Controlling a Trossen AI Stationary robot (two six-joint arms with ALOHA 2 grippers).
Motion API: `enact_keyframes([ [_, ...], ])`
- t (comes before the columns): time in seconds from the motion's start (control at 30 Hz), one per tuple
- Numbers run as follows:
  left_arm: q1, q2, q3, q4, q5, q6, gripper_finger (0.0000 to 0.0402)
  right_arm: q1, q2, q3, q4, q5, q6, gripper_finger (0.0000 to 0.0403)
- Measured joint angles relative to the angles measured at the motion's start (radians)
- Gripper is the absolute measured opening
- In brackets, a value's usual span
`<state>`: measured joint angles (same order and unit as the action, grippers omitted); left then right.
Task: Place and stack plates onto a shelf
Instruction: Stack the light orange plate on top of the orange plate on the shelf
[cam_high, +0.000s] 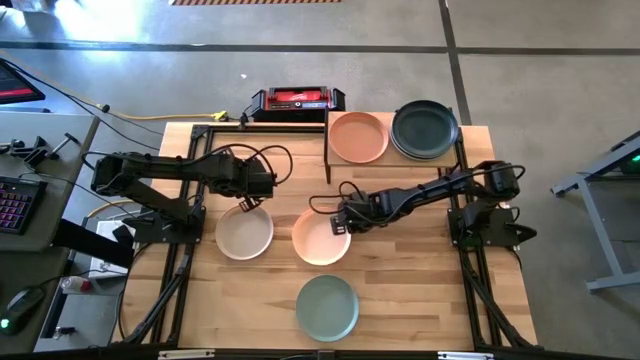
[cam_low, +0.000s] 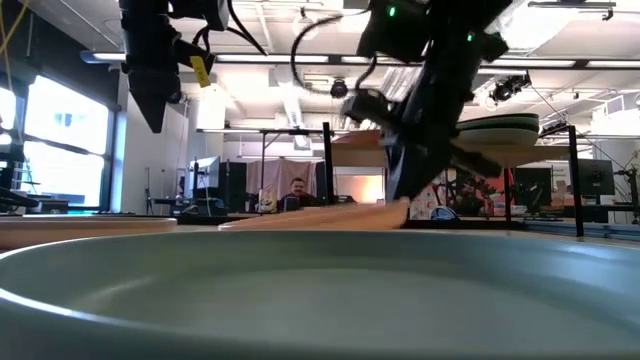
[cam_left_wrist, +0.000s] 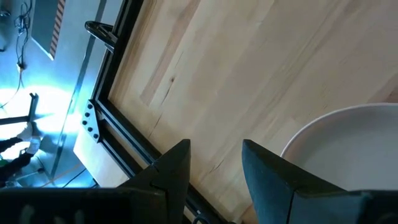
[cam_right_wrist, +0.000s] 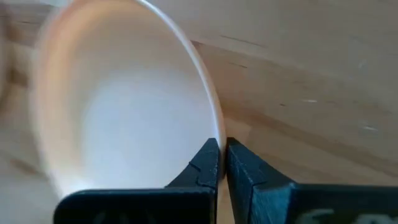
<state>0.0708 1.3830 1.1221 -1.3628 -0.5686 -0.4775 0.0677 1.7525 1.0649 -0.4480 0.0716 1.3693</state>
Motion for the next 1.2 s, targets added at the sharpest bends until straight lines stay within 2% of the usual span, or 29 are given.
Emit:
enact_keyframes([
  [0.33,0.000,0.000,0.000,0.009,0.005,0.000,0.0135,-0.008,-0.198,0.000,-0.044,0.044,-0.047,0.0000],
  [0.57,0.000,0.000,0.000,0.074,0.071,-0.001,0.0135,-0.071,-0.359,0.000,-0.066,0.087,-0.177,0.0000],
  [0.83,0.000,0.000,0.000,0.179,0.180,-0.032,0.0135,-0.255,-0.514,0.000,-0.087,0.103,-0.391,0.0000],
  [1.03,0.000,0.000,0.000,0.216,0.228,-0.071,0.0135,-0.452,-0.582,0.000,-0.089,0.046,-0.509,0.0000],
  [1.2,0.000,0.000,0.000,0.221,0.242,-0.083,0.0135,-0.621,-0.579,0.000,-0.087,-0.038,-0.564,0.0000],
])
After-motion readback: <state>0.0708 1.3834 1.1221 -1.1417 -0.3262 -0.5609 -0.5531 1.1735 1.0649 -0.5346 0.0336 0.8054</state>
